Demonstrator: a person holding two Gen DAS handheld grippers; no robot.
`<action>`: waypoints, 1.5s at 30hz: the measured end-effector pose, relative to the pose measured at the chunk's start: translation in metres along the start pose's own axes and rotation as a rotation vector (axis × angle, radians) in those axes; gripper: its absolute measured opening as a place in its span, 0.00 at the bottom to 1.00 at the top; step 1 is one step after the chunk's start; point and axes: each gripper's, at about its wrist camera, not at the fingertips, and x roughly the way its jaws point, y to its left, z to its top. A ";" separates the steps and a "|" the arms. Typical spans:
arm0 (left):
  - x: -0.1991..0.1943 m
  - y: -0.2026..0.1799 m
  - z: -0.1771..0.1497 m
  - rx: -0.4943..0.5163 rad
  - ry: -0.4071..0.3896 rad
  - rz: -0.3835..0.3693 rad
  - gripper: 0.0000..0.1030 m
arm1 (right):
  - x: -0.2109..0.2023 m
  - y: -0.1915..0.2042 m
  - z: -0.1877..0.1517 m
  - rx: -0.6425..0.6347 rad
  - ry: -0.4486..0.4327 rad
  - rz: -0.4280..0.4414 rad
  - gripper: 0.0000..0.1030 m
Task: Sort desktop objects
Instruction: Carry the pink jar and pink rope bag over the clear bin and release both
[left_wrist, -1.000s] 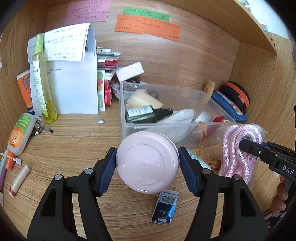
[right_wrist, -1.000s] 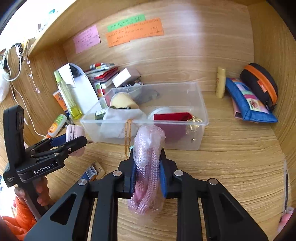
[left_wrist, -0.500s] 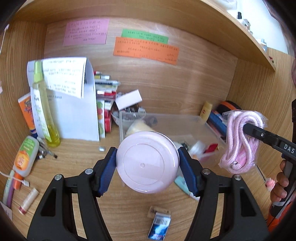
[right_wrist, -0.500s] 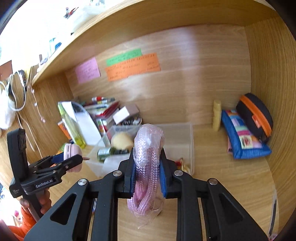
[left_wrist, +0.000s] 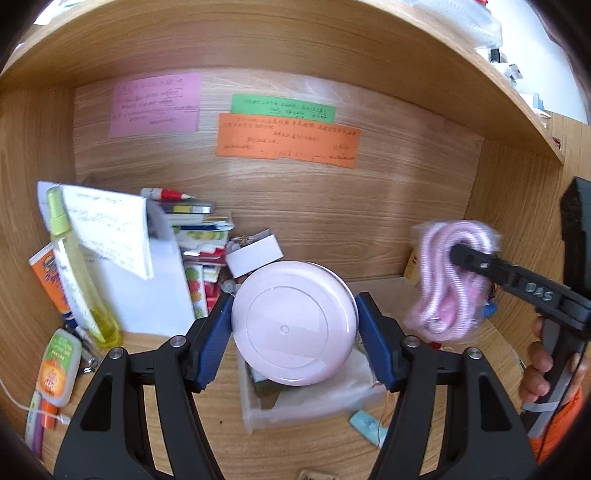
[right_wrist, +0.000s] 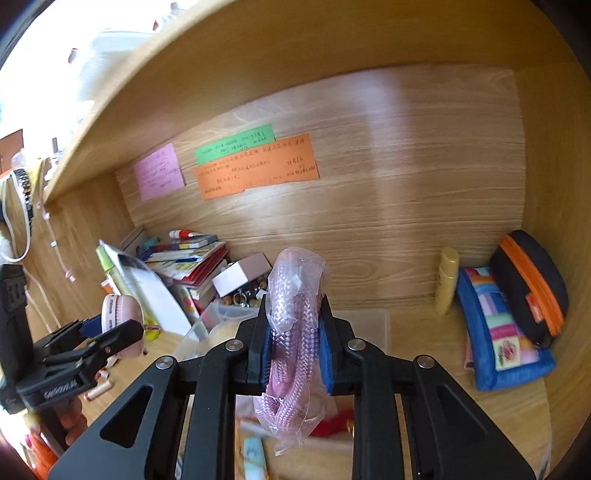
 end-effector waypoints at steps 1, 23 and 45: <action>0.004 -0.002 0.001 0.003 0.005 -0.001 0.64 | 0.009 -0.002 0.001 0.009 0.011 0.003 0.18; 0.125 -0.044 -0.005 0.057 0.254 -0.045 0.64 | 0.058 -0.029 -0.018 0.044 0.106 -0.114 0.22; 0.137 -0.035 -0.012 0.005 0.352 -0.068 0.71 | 0.086 -0.030 -0.034 -0.004 0.236 -0.199 0.44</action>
